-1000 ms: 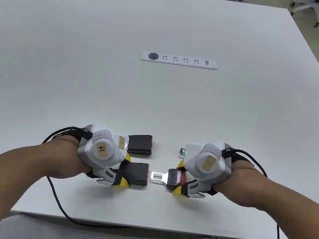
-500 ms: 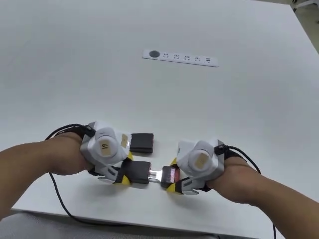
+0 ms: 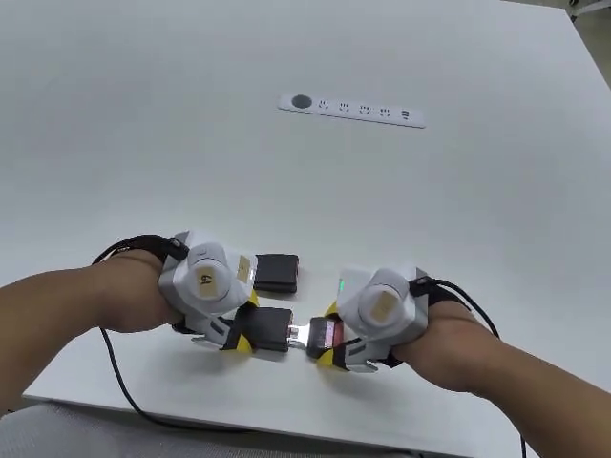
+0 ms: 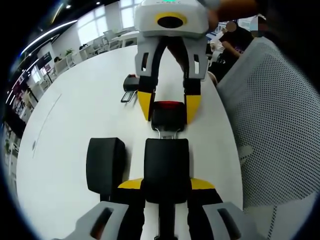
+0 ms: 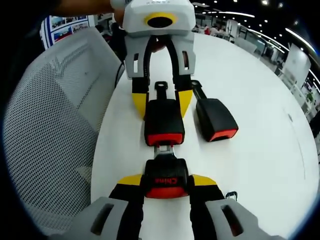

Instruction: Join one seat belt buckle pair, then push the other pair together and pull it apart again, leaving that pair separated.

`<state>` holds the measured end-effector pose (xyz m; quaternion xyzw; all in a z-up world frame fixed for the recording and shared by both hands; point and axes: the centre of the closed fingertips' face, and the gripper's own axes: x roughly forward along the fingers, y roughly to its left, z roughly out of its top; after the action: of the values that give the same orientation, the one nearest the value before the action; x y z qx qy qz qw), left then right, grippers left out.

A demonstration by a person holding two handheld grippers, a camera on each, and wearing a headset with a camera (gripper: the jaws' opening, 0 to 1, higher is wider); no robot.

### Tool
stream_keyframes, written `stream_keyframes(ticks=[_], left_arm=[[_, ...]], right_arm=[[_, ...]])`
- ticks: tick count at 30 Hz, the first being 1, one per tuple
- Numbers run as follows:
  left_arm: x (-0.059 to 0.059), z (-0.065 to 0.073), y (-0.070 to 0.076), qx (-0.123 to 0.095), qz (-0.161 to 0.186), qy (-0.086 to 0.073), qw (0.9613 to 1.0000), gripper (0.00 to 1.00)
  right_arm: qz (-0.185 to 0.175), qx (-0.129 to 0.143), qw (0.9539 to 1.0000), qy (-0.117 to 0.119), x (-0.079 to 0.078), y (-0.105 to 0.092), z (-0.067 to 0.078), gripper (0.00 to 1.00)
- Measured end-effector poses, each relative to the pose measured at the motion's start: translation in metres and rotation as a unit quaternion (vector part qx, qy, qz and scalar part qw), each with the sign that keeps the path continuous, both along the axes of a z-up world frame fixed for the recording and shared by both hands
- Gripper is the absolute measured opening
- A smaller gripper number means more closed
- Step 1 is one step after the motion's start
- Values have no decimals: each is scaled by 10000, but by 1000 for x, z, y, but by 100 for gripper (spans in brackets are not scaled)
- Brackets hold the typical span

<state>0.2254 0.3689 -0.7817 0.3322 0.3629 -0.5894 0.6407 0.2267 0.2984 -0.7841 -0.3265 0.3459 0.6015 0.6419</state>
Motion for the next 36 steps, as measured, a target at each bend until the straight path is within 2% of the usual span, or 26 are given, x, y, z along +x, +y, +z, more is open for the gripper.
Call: stream_keyframes(ticks=[12,20,22,26,30,31,32,34,35,36], left_arm=[[1,0,0,-40,21,12,10000,32],[0,0,0,-100,45,19,9999,32],[1,1,-1,-113,40,10,9999,32],[1,2,-1,-145,47,9,9999,32],[1,2,-1,-88,31,5,10000,32],[1,1,0,-80,35,7,10000,33],[1,1,0,-82,46,13,10000,33],[1,1,1,-151,76,22,9999,33],[1,1,3,-218,108,27,9997,32],[0,1,1,-259,134,19,9996,32]], right_arm=[[-6,30,10000,-7,0,4,0,31],[2,166,9999,-37,1,17,3,31],[-15,105,9999,36,4,14,-6,31],[7,116,9999,33,-2,15,5,31],[82,127,9999,52,1,18,-5,31],[63,171,9998,-84,3,18,1,31],[68,166,9998,-57,-1,17,4,31],[72,200,9998,-63,-3,15,8,31],[80,198,9998,3,-3,14,5,31],[119,198,9997,-82,0,14,5,31]])
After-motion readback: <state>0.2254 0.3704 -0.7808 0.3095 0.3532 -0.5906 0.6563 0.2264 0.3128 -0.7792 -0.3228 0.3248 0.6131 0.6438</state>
